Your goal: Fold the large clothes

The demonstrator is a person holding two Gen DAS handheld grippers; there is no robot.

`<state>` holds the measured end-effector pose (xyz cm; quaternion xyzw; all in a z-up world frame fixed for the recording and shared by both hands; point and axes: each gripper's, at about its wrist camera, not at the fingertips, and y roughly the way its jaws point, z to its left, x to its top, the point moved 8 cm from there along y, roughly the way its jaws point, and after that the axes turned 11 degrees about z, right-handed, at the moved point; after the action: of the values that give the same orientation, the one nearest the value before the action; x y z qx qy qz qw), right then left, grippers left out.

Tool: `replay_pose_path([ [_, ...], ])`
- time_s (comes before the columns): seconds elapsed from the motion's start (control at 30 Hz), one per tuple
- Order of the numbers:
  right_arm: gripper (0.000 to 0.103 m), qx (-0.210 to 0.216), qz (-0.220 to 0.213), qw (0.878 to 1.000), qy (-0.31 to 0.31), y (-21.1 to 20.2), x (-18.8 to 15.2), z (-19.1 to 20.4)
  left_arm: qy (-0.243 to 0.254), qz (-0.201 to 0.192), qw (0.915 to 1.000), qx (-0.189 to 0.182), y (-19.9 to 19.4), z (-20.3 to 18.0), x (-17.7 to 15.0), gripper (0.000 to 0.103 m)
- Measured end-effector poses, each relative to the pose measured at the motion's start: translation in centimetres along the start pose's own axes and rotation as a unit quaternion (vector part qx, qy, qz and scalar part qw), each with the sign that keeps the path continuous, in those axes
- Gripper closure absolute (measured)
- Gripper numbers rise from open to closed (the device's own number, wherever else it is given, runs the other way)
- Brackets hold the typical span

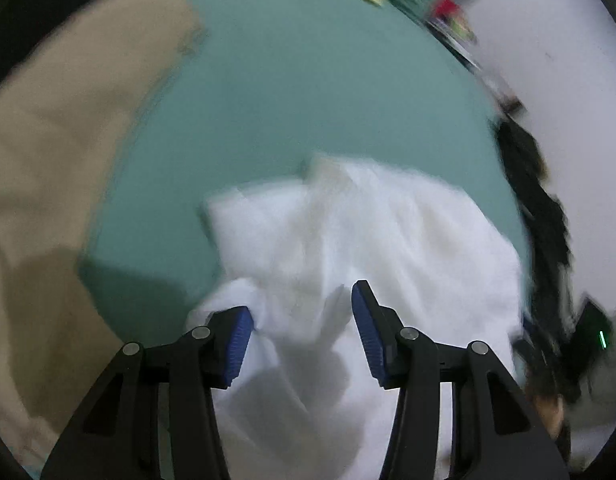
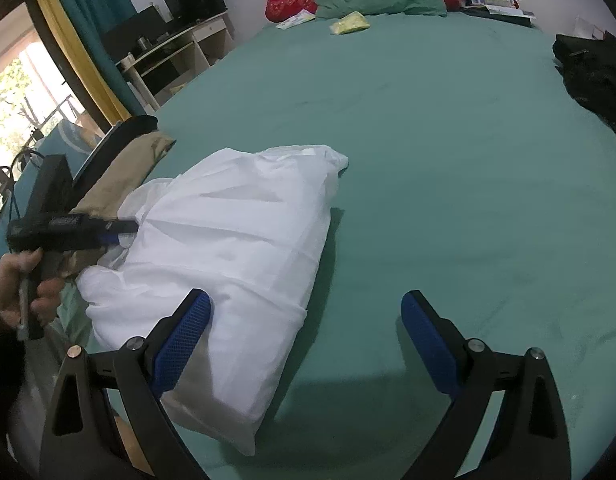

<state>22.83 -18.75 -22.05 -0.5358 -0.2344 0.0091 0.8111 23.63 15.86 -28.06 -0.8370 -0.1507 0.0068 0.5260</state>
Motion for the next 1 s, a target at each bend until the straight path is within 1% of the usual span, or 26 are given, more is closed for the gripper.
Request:
replay_pose_path([
  [0.07, 0.007, 0.0, 0.001, 1.0, 0.002, 0.2, -0.1, -0.1, -0.01, -0.048, 0.9984, 0.029, -1.3, 0.4, 1.2, 0.052],
  [0.1, 0.007, 0.001, 0.001, 1.0, 0.002, 0.2, -0.2, -0.1, -0.008, -0.074, 0.9962, 0.045, -2.2, 0.3, 1.5, 0.051],
  [0.13, 0.007, 0.0, 0.001, 1.0, 0.002, 0.2, -0.2, -0.2, 0.004, -0.112, 0.9917, 0.062, -3.5, -0.1, 2.0, 0.051],
  [0.17, 0.007, 0.0, -0.001, 1.0, 0.002, 0.2, -0.2, -0.2, 0.015, -0.136, 0.9885, 0.065, -4.3, -0.5, 2.3, 0.05],
  [0.2, 0.007, 0.0, -0.002, 1.0, 0.003, 0.1, -0.2, -0.3, 0.026, -0.154, 0.9858, 0.062, -5.1, -1.1, 2.2, 0.047],
  [0.23, 0.007, 0.0, -0.004, 1.0, 0.004, 0.1, -0.1, -0.4, 0.039, -0.166, 0.984, 0.052, -5.6, -1.8, 2.2, 0.043],
  [0.27, 0.007, 0.0, -0.006, 1.0, 0.006, 0.1, -0.1, -0.6, 0.057, -0.169, 0.9832, 0.037, -5.7, -2.7, 2.0, 0.042],
  [0.33, 0.007, 0.002, -0.006, 1.0, 0.009, 0.2, -0.1, -0.7, 0.088, -0.152, 0.9841, 0.026, -5.0, -3.6, 1.2, 0.041],
  [0.37, 0.007, 0.005, -0.005, 1.0, 0.01, 0.2, -0.1, -0.7, 0.097, -0.138, 0.9851, 0.033, -4.2, -4.1, 0.8, 0.041],
  [0.43, 0.007, 0.007, -0.006, 1.0, 0.012, 0.2, -0.2, -0.6, 0.094, -0.124, 0.9869, 0.044, -3.5, -4.2, -0.3, 0.041],
  [0.47, 0.007, 0.01, -0.007, 1.0, 0.013, 0.1, -0.2, -0.6, 0.081, -0.127, 0.987, 0.055, -3.6, -3.6, -0.8, 0.041],
  [0.5, 0.007, 0.012, -0.01, 1.0, 0.015, -0.1, -0.2, -0.6, 0.07, -0.136, 0.9861, 0.064, -4.7, -2.2, -1.4, 0.041],
  [0.53, 0.007, 0.011, -0.014, 1.0, 0.015, -0.3, -0.2, -0.6, 0.059, -0.147, 0.985, 0.067, -5.3, -1.7, -1.1, 0.041],
  [0.57, 0.007, 0.009, -0.016, 1.0, 0.017, -0.4, -0.2, -0.7, 0.042, -0.161, 0.9842, 0.06, -5.4, -1.7, 0.0, 0.041],
  [0.6, 0.007, 0.008, -0.017, 1.0, 0.018, -0.5, -0.2, -0.7, 0.022, -0.176, 0.9835, 0.035, -6.3, -1.2, 0.4, 0.041],
  [0.63, 0.007, 0.009, -0.017, 1.0, 0.017, -0.6, -0.2, -0.7, 0.006, -0.184, 0.9829, 0.001, -7.1, -0.9, 0.4, 0.041],
  [0.67, 0.007, 0.011, -0.016, 1.0, 0.016, -0.6, -0.2, -0.6, -0.019, -0.187, 0.9807, -0.052, -7.6, -0.7, 1.2, 0.04],
  [0.7, 0.007, 0.011, -0.014, 1.0, 0.014, -0.5, -0.3, -0.5, -0.042, -0.186, 0.9775, -0.09, -7.6, -0.4, 1.9, 0.039],
  [0.73, 0.007, 0.01, -0.012, 1.0, 0.011, -0.4, -0.3, -0.4, -0.065, -0.182, 0.974, -0.119, -7.5, -0.2, 2.5, 0.038],
  [0.77, 0.007, 0.008, -0.009, 1.0, 0.007, -0.4, -0.4, -0.2, -0.083, -0.176, 0.9718, -0.133, -7.2, 0.0, 2.9, 0.038],
  [0.8, 0.007, 0.006, -0.008, 1.0, 0.003, -0.3, -0.4, -0.1, -0.09, -0.173, 0.9716, -0.133, -7.1, 0.3, 2.9, 0.038],
  [0.83, 0.007, 0.002, -0.007, 1.0, 0.001, -0.2, -0.4, -0.1, -0.088, -0.168, 0.974, -0.123, -6.8, 0.1, 2.9, 0.038],
  [0.87, 0.007, -0.002, -0.006, 1.0, 0.001, -0.2, -0.4, -0.2, -0.078, -0.162, 0.9774, -0.11, -6.3, -0.4, 2.9, 0.038],
  [0.9, 0.007, -0.003, -0.007, 1.0, 0.003, -0.3, -0.4, -0.3, -0.061, -0.154, 0.9816, -0.095, -6.1, -0.9, 2.1, 0.038],
  [0.93, 0.007, -0.003, -0.009, 1.0, 0.005, -0.4, -0.3, -0.4, -0.033, -0.134, 0.9875, -0.076, -5.2, -1.7, 1.5, 0.038],
  [1.0, 0.007, -0.003, -0.013, 1.0, 0.015, -0.6, -0.2, -1.0, 0.007, -0.086, 0.995, -0.049, -2.8, -2.7, -0.2, 0.038],
])
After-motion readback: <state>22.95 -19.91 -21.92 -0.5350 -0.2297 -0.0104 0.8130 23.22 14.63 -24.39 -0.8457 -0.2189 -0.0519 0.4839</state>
